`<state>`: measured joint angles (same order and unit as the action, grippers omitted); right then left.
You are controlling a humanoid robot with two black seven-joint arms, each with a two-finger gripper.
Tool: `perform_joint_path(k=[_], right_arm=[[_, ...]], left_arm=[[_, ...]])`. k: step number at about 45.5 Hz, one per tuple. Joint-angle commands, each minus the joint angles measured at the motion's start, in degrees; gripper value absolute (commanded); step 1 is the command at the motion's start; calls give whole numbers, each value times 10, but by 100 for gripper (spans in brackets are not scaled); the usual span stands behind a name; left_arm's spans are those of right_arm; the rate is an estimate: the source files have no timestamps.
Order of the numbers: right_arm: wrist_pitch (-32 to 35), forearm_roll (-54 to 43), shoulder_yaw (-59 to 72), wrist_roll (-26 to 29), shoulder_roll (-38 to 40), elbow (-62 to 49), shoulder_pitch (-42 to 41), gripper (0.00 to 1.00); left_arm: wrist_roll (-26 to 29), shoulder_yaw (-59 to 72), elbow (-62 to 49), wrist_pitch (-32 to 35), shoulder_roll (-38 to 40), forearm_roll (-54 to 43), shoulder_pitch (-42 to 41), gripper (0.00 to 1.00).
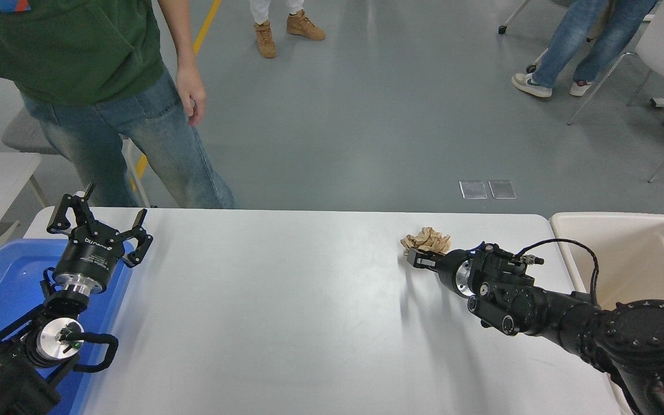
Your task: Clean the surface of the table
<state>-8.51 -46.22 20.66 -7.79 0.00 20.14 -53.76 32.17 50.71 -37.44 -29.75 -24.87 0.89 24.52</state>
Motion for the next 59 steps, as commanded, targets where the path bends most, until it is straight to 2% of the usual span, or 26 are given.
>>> perform_joint_path(k=[1, 5, 10, 11, 31, 48, 56, 59], right_arm=[[1, 0, 0, -1, 0, -1, 1, 35], [1, 0, 1, -2, 0, -1, 1, 23], [4, 0, 3, -3, 0, -2, 1, 1], [5, 0, 3, -3, 0, -3, 1, 0], [30, 2, -1, -6, 0, -5, 1, 0], [63, 14, -2, -64, 0, 4, -13, 0], [57, 14, -4, -70, 0, 101, -18, 0], [53, 14, -4, -70, 25, 144, -29, 0]], left_arm=[[0, 0, 0, 0, 0, 0, 0, 99], [0, 0, 0, 0, 0, -1, 0, 99], [0, 0, 0, 0, 0, -1, 0, 99], [0, 0, 0, 0, 0, 0, 0, 99], [0, 0, 0, 0, 0, 0, 0, 99], [0, 0, 0, 0, 0, 0, 0, 99], [0, 0, 0, 0, 0, -1, 0, 99], [0, 0, 0, 0, 0, 0, 0, 99]])
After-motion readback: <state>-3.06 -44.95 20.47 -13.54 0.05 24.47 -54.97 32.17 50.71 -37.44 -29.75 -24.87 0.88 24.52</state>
